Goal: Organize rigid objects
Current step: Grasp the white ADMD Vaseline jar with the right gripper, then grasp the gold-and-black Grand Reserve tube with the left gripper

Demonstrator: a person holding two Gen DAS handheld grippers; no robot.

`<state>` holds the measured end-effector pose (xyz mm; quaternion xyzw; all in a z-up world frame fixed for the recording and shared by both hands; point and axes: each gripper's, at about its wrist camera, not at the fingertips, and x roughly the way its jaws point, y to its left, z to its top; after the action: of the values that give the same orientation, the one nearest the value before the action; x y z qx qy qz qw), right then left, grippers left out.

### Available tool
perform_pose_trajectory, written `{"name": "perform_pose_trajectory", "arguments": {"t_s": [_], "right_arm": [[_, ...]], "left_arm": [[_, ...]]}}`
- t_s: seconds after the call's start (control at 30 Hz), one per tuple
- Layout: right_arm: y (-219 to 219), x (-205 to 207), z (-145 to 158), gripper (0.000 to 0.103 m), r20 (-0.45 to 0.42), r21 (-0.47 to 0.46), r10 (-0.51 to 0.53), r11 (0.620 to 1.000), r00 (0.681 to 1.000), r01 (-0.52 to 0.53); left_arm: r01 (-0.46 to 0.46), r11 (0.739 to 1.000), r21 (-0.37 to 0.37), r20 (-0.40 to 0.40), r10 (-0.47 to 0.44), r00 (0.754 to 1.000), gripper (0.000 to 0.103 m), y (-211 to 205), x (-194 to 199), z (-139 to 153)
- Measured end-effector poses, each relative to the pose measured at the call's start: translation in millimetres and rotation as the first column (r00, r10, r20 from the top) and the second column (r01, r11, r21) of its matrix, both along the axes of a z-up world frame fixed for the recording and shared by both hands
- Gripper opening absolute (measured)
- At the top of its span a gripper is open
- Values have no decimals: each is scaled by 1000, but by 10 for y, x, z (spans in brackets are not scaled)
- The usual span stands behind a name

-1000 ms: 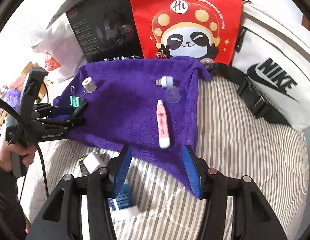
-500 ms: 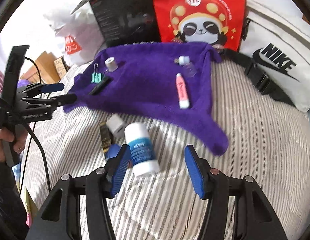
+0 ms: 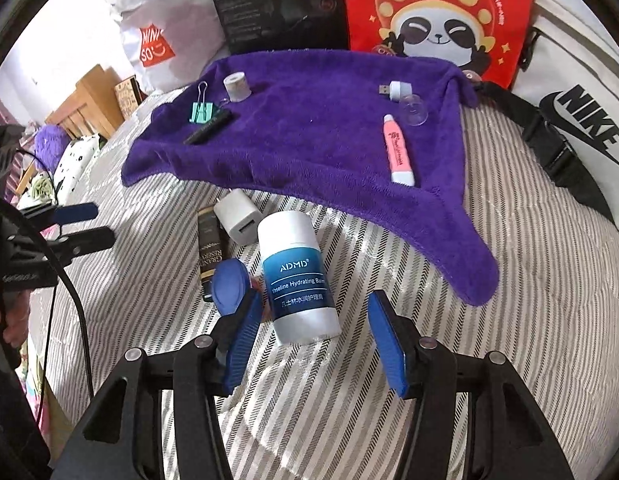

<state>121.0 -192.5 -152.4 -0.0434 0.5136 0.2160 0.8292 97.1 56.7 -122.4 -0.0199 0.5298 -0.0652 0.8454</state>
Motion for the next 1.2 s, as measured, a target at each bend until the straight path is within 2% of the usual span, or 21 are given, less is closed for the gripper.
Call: {"name": "perform_pose_trajectory", "arguments": {"t_s": [0.33,0.4,0.57,0.73,0.87,1.07,1.2], "right_arm": [[147,175,-190,52,-24,-19,25,999,999,-26],[176,183,-182,35,-3,-6,38,999,999,-38],[151,155,-139,36,9,-38,23,999,1000,-23],[-174,-54,-61,36,25,-71,-95,993,995,97],[-373,-130,-172,36,3,-62,-173,983,985,173],[-450,-183,-215,37,31,-6,-203,979,979,203],[-445,-223,-215,37,65,-13,-192,981,979,193]], "left_arm": [[-12,1000,-4,-17,12,1000,74,53,-89,-50],[-13,1000,7,-19,13,1000,74,60,-92,-57],[-9,1000,2,-20,9,1000,74,37,-87,-64],[19,1000,-11,-4,-19,1000,74,-143,-42,-62],[63,998,-13,-11,-63,998,74,-388,66,-91],[92,996,-14,-41,-92,995,74,-692,272,-154],[80,997,16,-56,-79,995,74,-830,376,-210]]}}
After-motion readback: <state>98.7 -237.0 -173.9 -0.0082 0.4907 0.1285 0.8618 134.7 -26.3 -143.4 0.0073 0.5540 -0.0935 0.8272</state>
